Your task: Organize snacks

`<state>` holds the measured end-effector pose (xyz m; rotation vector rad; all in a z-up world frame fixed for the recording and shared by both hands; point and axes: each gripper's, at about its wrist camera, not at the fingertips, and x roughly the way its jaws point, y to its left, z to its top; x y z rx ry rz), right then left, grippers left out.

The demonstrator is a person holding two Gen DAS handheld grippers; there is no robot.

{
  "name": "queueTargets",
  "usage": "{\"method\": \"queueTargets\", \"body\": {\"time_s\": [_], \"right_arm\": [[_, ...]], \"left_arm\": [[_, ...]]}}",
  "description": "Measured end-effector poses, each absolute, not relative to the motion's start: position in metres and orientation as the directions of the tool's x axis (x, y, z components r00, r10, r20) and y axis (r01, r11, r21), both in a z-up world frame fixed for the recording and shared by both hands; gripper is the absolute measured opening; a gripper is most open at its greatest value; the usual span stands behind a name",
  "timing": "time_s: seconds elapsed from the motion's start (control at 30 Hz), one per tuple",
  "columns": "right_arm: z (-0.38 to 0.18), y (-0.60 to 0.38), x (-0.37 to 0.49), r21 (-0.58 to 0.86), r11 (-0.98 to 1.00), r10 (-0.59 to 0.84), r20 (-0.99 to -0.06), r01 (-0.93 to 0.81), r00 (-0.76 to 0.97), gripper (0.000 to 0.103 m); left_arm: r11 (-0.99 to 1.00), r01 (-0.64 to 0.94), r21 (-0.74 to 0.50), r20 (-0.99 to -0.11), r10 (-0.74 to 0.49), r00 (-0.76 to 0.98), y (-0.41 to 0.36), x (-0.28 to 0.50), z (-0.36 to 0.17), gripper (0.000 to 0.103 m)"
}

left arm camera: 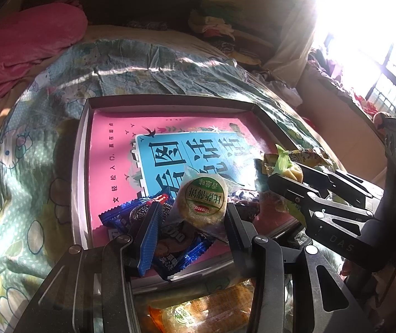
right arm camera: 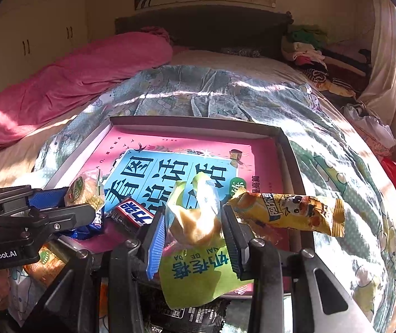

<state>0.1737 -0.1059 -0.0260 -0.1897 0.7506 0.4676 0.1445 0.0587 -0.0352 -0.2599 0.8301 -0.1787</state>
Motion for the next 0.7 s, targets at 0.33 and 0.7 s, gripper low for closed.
{"method": "queueTargets", "body": {"time_s": [0.33, 0.7], "right_arm": [[-0.026, -0.118, 0.176, 0.020, 0.901, 0.323, -0.696, -0.433, 0.641, 0.040], [-0.026, -0.110, 0.173, 0.010, 0.896, 0.315, -0.719, -0.444, 0.619, 0.042]], "left_arm": [[0.957, 0.101, -0.272, -0.703, -0.270, 0.658, 0.046, 0.141, -0.035, 0.047], [0.959, 0.100, -0.265, -0.705, -0.264, 0.658, 0.044, 0.139, -0.034, 0.047]]}}
